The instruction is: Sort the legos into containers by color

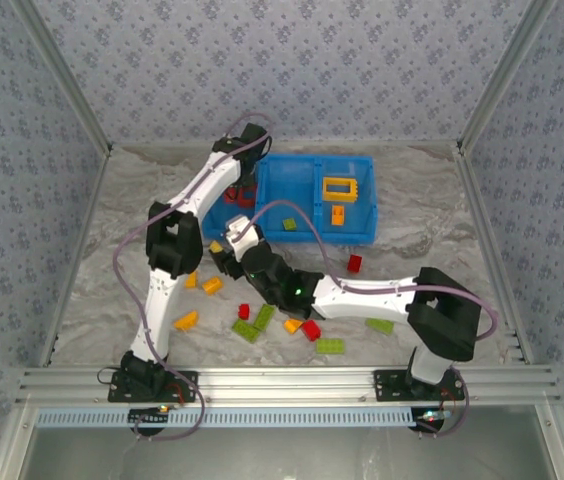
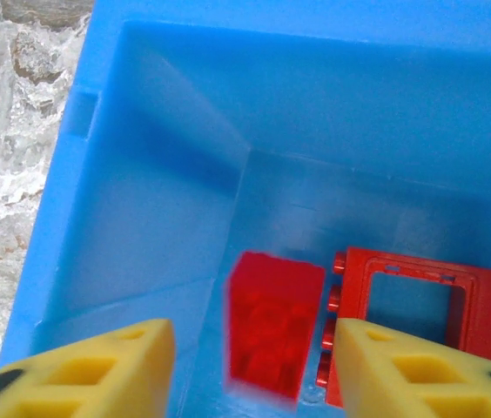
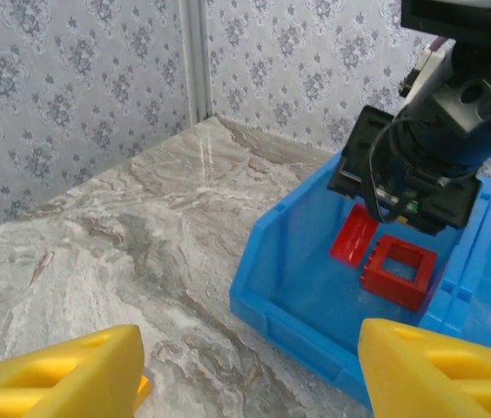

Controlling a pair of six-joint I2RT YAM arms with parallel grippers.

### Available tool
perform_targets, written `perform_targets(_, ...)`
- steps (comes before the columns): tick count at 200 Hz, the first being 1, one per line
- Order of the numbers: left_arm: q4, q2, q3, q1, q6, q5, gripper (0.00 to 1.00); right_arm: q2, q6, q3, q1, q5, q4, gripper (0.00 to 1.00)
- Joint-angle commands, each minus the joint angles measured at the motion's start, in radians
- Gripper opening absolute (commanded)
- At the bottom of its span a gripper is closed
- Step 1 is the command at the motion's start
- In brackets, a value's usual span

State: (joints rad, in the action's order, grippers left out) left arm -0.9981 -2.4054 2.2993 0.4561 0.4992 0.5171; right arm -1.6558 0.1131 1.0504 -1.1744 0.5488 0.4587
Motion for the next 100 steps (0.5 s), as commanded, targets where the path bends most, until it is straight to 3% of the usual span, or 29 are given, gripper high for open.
perform_targets(1,-0.036,0.02,0.043,-0.001,-0.009,0.017,0.6,0.097,0.022,-0.043,-0.007,0.044,-0.031,0.69)
perform_targets(24,-0.048,0.078,0.032,0.001,0.005,0.011,0.65,0.193,0.045,-0.103,-0.008,0.08,-0.114,0.69)
perform_targets(46,-0.061,0.157,0.026,0.012,0.018,0.005,0.65,0.314,0.177,-0.133,-0.006,0.184,-0.355,0.68)
perform_targets(56,-0.06,0.208,0.012,0.025,0.026,0.009,0.65,0.367,0.322,-0.123,0.003,0.259,-0.56,0.68)
perform_targets(77,-0.023,0.36,-0.082,0.066,0.045,0.001,0.66,0.435,0.813,-0.058,0.076,0.311,-1.141,0.68)
perform_targets(100,0.074,0.575,-0.29,0.137,0.047,-0.019,0.69,0.517,0.916,-0.107,0.102,0.263,-1.302,0.67)
